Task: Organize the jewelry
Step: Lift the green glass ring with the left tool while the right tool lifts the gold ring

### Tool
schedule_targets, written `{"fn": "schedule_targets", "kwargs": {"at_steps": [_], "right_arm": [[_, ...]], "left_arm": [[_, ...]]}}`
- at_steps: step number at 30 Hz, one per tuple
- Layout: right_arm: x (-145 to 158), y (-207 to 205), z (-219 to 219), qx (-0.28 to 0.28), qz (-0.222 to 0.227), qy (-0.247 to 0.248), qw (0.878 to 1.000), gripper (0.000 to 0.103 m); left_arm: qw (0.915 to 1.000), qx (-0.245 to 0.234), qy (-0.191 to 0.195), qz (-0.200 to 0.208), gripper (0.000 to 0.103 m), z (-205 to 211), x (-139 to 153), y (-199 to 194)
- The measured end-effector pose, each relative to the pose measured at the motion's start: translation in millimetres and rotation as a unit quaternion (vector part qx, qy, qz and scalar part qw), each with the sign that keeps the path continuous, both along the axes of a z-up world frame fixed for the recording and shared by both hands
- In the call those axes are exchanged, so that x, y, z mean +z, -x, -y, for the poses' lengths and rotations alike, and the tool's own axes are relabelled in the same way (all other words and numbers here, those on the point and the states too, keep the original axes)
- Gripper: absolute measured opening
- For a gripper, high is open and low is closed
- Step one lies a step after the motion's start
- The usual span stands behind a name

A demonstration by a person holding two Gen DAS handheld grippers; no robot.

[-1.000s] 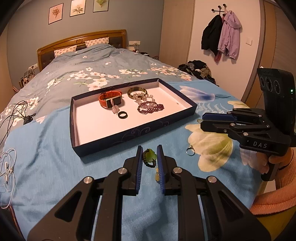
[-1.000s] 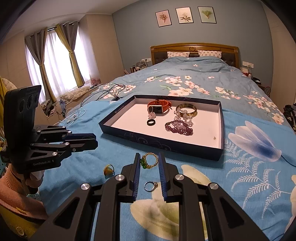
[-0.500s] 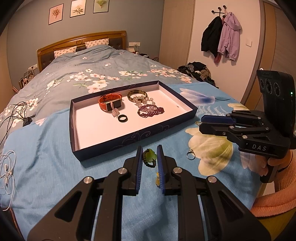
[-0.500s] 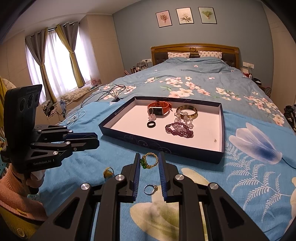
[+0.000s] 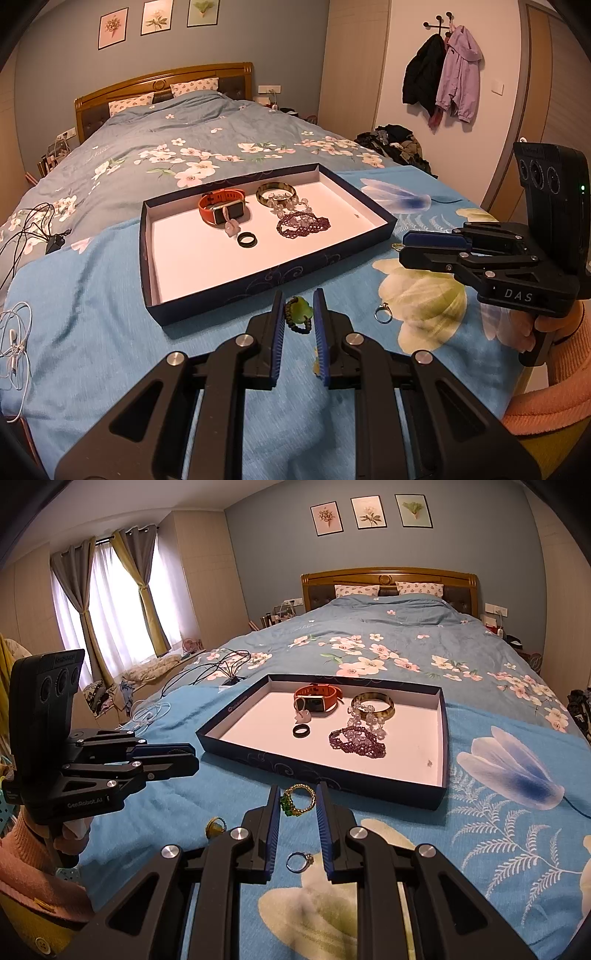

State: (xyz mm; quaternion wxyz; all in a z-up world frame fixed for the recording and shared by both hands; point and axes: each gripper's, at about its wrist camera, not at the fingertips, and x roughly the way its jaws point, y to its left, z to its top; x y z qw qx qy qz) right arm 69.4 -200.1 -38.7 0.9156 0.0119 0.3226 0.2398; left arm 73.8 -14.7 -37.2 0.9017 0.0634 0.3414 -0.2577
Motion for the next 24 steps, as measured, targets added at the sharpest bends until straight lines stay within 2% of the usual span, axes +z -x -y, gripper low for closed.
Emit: {"fn": "schedule_targets", "kwargs": {"at_steps": [24], "right_arm": [[6,-8,-2,0.003,0.006,0.002,1.000,0.018]], "left_arm": [[1.0000,-0.002,-0.001,0.007,0.016,7,8,-15]]}}
